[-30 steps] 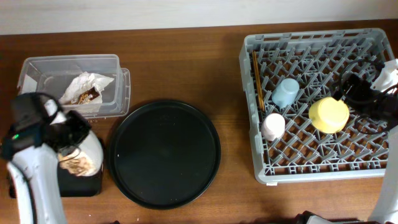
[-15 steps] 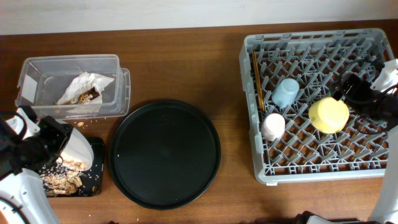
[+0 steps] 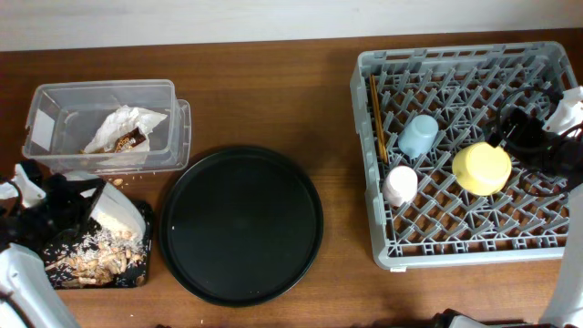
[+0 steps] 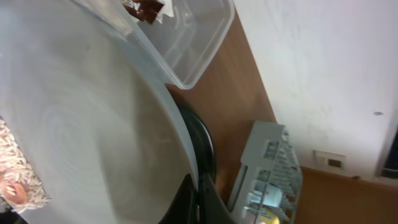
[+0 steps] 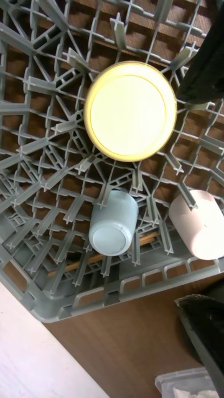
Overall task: Sort waste into correct bins and load items into the dishwasher rack
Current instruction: 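Tip the white plate over the black rectangular tray to dump scraps, then carry the empty white plate back onto the round black tray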
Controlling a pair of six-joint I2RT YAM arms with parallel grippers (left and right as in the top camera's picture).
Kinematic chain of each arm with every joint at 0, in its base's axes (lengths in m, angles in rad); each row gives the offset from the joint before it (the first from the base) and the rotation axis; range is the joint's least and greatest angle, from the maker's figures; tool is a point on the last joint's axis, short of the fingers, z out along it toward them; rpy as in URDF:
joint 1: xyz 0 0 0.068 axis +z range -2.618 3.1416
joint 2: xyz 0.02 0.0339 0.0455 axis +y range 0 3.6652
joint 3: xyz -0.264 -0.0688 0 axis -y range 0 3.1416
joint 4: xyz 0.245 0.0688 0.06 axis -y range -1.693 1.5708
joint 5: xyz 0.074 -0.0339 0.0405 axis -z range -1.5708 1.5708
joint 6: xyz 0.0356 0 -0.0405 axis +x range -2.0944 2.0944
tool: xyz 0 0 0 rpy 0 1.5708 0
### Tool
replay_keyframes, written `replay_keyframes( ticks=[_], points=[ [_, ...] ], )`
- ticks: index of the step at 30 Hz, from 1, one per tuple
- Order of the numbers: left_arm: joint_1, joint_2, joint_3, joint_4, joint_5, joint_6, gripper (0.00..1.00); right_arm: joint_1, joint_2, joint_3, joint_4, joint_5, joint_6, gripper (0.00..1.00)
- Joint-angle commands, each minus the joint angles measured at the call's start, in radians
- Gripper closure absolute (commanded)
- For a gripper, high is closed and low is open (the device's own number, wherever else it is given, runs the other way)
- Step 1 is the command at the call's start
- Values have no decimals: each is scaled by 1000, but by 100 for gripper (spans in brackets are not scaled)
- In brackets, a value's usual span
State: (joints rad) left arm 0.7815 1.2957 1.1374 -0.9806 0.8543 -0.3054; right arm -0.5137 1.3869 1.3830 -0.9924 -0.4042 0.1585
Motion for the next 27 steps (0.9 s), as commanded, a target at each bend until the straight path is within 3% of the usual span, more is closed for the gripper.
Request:
replay_keyframes(
  ticks=[1,7,9,13,18,27],
  points=[
    [19,6,19,3,58,35,99,-5,2,8,1,9,7,1],
    [184,8,2,-37,113,54,99,-5,2,8,1,9,7,1],
    [213,8,-16,-37,227,100,99,-5,2,8,1,9,7,1],
    [265,15,-49,25,195,94,99,-5,2,8,1,9,7,1],
    [323,23,-97,-18,307,100,99,-5,2,8,1,9,7,1],
    [363,23,-109,-6,327,130,99,-5,2,8,1,9,7,1]
  ],
)
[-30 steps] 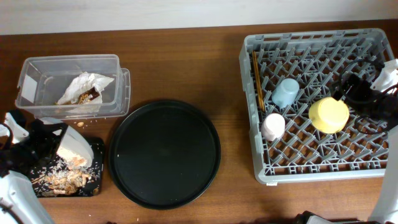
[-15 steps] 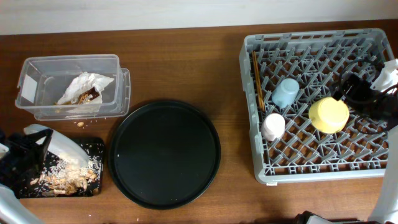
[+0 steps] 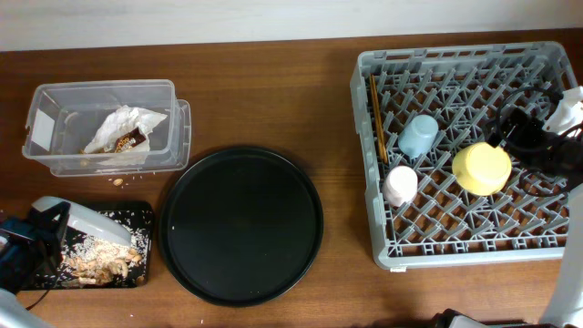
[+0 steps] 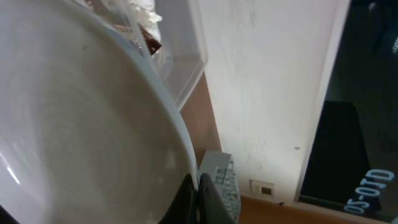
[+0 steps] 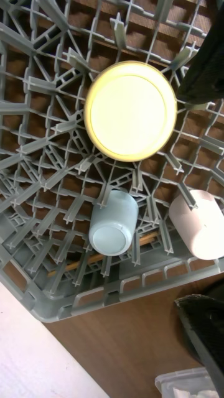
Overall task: Sort waste into correct bins and load items into the dishwasher rack
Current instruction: 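Carry the empty white plate back onto the round black tray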
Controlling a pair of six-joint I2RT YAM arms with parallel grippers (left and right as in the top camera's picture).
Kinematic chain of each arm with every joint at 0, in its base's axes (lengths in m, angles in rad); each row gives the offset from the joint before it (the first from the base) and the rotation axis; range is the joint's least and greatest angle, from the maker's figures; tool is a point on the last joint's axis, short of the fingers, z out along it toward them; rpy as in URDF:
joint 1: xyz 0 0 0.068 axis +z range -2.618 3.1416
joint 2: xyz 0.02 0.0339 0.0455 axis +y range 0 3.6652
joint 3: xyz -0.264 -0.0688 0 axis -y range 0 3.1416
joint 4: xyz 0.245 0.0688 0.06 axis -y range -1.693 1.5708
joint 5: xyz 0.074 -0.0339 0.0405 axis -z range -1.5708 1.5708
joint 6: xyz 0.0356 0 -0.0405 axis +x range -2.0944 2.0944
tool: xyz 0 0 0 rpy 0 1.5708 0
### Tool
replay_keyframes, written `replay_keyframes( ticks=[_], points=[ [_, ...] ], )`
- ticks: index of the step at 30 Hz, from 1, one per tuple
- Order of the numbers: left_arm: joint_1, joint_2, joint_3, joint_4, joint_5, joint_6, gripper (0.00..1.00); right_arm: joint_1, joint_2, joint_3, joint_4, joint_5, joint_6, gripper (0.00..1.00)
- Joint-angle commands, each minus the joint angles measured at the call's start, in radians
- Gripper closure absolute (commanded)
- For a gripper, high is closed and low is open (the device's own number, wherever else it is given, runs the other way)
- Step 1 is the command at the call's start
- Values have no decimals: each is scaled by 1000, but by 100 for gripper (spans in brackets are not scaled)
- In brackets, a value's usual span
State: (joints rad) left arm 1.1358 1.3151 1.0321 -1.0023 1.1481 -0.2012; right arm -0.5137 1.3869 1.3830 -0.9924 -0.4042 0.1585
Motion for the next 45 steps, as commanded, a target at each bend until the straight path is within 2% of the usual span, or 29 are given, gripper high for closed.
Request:
replay_keyframes(
  ticks=[1,4,7,10,14,18,22,26,30,31,34,35,39,45],
  points=[
    [9,3,-3,-27,44,27,99,-5,2,8,1,9,7,1],
    [8,3,-3,-77,46,28,99,-5,2,8,1,9,7,1],
    [5,2,-3,-195,153,152,99,-5,2,8,1,9,7,1],
    [-16,1,-3,-256,154,174,99,-5,2,8,1,9,7,1],
    [-127,-50,-3,-317,146,229,99,-5,2,8,1,9,7,1],
    [-344,-160,-3,-325,119,223,99,-5,2,8,1,9,7,1],
    [-535,-198,-3,-301,-136,212,99,-5,2,8,1,9,7,1],
    [-738,-198,-3,-259,-265,128,99,-5,2,8,1,9,7,1],
    [-1050,-198,-3,-135,-440,-45,99,-5,2,8,1,9,7,1],
    [-1175,-198,-3,-82,-558,-122,99,-5,2,8,1,9,7,1],
    [-1416,-184,-3,-28,-900,-322,99,-5,2,8,1,9,7,1],
    [-1484,-171,-3,-13,-962,-347,99,-5,2,8,1,9,7,1],
    [-1739,-27,-3,75,-1134,-384,99,-5,2,8,1,9,7,1],
    [-1873,225,-3,125,-1137,-413,99,-5,2,8,1,9,7,1]
  ],
)
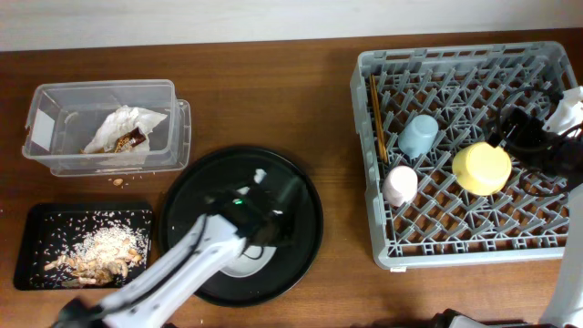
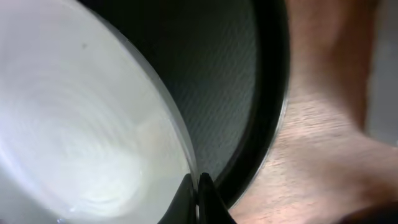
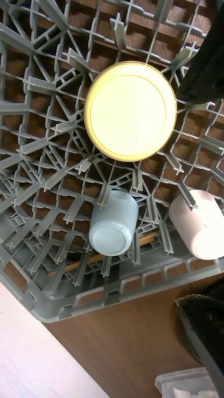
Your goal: Sort waste into correct bins and load items into the dishwasher rack
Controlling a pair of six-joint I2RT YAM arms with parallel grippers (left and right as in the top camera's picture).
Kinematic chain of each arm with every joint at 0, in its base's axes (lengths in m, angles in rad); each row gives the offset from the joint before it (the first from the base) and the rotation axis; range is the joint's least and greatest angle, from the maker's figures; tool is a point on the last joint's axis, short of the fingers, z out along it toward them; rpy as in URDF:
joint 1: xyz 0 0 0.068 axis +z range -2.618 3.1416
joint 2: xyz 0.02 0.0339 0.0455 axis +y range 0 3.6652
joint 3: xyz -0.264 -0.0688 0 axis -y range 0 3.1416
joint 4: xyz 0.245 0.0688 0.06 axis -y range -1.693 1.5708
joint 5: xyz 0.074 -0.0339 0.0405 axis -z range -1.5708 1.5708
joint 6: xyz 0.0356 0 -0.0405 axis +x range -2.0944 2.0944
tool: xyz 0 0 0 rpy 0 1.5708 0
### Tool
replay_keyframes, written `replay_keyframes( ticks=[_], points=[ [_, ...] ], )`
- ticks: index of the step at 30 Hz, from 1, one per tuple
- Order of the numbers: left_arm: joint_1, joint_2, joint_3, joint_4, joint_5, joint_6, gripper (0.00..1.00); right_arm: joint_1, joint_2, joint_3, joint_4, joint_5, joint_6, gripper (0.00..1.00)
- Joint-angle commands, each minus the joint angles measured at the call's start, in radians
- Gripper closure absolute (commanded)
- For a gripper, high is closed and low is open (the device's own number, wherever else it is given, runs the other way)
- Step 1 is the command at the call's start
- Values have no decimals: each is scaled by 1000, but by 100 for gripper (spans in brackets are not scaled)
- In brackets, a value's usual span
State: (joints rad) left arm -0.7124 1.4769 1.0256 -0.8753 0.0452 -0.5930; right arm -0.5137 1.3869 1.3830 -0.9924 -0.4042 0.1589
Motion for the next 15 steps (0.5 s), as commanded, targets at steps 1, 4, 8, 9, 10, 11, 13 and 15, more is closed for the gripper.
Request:
replay_keyframes(
  ticks=[1,4,8,9,10,11,13,15],
  points=[
    [-27,69,3,-5,-31,-21,94,-5,2,8,1,9,7,1],
    [-24,67,31,-29,-40,-9,73,-5,2,8,1,9,7,1],
    [15,29,244,-212,-193,42,22,-5,2,8,1,9,7,1],
    [29,18,301,-264,-246,41,17,-5,2,8,1,9,7,1],
    [54,3,376,-333,-300,41,17,-5,2,8,1,9,7,1],
    [84,-12,430,-381,-330,40,13,-5,2,8,1,9,7,1],
    [169,-49,500,-438,-357,40,1,-5,2,8,1,9,7,1],
    [350,-115,516,-447,-375,40,1,-5,2,8,1,9,7,1]
  ],
)
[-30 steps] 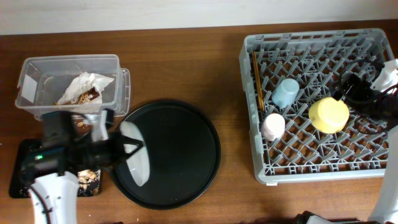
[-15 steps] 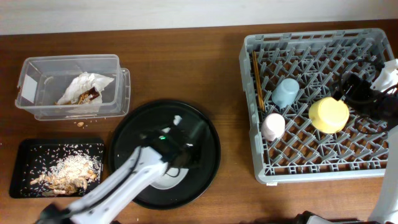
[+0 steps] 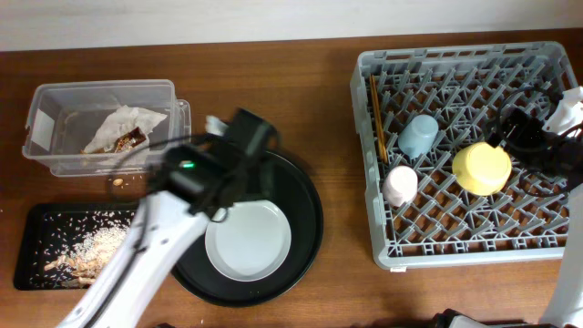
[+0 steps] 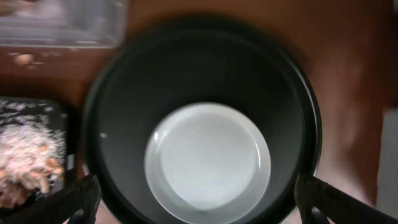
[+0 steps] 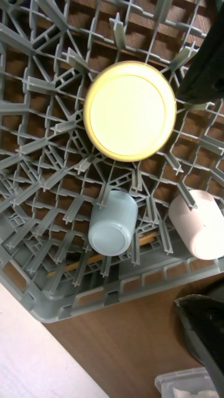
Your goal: Sort waste into correct bins and load items into the dishwasher rack
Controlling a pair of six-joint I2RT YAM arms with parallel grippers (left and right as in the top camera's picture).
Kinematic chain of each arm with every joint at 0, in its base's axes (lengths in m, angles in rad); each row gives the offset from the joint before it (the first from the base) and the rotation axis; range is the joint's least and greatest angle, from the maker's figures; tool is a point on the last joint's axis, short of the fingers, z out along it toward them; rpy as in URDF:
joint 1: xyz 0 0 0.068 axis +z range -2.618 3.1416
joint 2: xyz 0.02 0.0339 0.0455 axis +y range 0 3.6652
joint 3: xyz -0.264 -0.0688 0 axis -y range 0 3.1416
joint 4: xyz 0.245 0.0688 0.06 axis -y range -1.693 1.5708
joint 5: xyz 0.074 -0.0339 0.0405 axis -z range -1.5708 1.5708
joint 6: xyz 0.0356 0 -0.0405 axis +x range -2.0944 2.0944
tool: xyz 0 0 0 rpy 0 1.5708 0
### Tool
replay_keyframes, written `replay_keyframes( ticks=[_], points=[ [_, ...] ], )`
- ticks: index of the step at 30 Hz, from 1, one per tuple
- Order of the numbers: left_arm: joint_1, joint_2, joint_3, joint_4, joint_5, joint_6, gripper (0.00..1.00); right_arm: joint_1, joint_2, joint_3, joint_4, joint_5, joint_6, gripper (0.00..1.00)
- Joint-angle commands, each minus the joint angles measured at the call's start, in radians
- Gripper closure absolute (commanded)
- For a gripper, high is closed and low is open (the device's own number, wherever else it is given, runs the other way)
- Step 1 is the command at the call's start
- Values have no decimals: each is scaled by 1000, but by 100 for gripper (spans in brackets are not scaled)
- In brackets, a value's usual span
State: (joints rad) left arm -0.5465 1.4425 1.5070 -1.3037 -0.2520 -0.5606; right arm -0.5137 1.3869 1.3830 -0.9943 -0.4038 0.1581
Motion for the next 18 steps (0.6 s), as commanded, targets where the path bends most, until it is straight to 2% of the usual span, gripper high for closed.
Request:
replay_keyframes(
  ticks=[1,4,6,9,11,13,14,16,17,18],
  points=[
    [283,-105,35,-22,-78,8,1,-5,2,8,3,9,8,1],
    [651,-134,35,-64,-55,8,1,-5,2,8,3,9,8,1],
    [767,-134,35,-105,-8,8,1,-5,2,8,5,0,13,1],
    [842,-134,35,-146,-2,8,1,-4,2,8,13,-19,16,1],
    [844,-134,35,-148,2,8,1,-4,2,8,-37,-148,16,1],
    [844,-134,35,-149,2,8,1,27,6,8,-118,-425,2,1],
    [844,-134,35,-149,2,8,1,63,7,8,-134,-443,-14,1],
    [844,-134,35,-149,2,8,1,224,7,8,-178,-420,-100,1],
    [844,-134,35,-149,2,8,1,322,7,8,-183,-364,-101,0],
    [844,-134,35,-149,2,8,1,454,8,8,-179,-286,-98,3]
  ],
)
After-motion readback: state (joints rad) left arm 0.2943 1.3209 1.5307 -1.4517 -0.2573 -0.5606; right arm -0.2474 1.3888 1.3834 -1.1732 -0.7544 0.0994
